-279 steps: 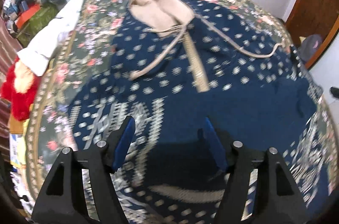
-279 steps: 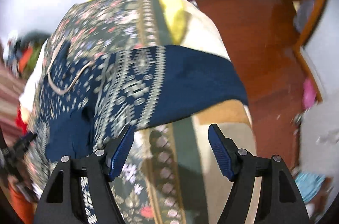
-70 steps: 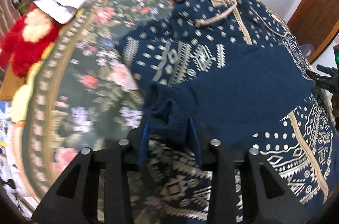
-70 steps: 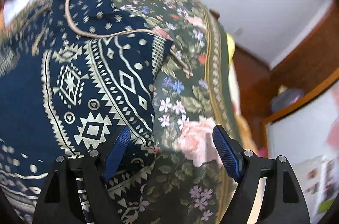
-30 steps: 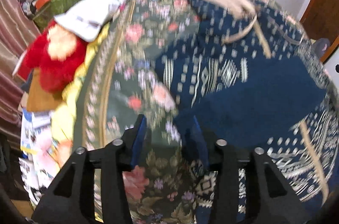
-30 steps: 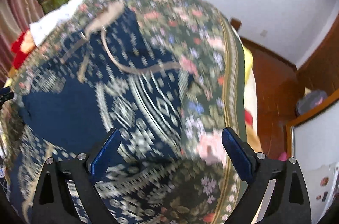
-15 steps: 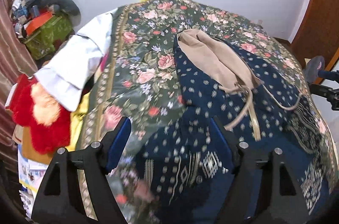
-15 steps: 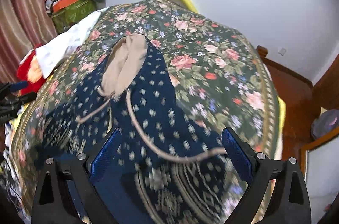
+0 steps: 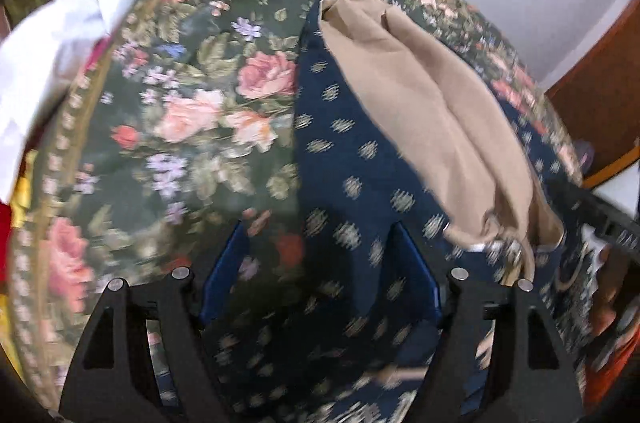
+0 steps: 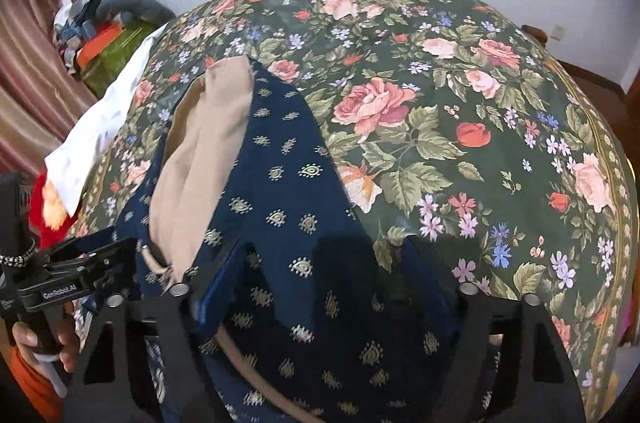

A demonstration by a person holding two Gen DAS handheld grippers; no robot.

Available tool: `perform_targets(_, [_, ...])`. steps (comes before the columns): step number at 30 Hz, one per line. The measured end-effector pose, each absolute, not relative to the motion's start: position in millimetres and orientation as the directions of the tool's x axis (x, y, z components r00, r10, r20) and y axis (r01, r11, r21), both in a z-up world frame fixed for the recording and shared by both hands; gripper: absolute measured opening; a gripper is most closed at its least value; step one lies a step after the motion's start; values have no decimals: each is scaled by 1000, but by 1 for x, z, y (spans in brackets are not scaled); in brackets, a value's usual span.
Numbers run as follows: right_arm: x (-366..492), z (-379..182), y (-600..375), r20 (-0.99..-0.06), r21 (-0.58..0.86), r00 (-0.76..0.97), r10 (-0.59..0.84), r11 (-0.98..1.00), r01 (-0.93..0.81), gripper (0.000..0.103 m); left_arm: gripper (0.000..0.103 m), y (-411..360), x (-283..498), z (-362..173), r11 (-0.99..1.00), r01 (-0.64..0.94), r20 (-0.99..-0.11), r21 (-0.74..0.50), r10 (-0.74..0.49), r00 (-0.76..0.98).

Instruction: Fold large clothes

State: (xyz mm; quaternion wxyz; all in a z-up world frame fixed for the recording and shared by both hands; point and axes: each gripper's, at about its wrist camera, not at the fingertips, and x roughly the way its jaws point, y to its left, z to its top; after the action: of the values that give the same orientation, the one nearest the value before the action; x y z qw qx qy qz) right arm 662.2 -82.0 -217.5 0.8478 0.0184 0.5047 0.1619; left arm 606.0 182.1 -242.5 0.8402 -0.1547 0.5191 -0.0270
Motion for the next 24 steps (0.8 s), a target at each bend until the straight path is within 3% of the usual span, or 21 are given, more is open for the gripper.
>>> perform_targets(2, [658,-216,-81,-835,201,452,313,939,-278,57,59,177,608,-241,947,-112,-850,-302,-214,481])
perform_targets(4, [652,-211,-77,-828,209,451,335,929,-306,34,38,168,610,-238,949,-99,-845,-299,-215,490])
perform_targets(7, [644,-205,-72,-830,205,439,345,919,-336,14,11,153,609,-228,963,-79,-849,-257,-186,495])
perform_targets(10, [631,-195,-75,-822,241,422,382,905,-349,7,8,141,599,-209,975,-37,-839,-220,-170,516])
perform_targets(18, [567,-154,-98,-806,283,383,450,863,-418,6,7,117,527,-143,963,93,-806,-255,-264,529])
perform_targets(24, [508,-154,-117,-840,240,338,424,850,-469,7,7,98,470,-148,960,138,-844,-246,-281,457])
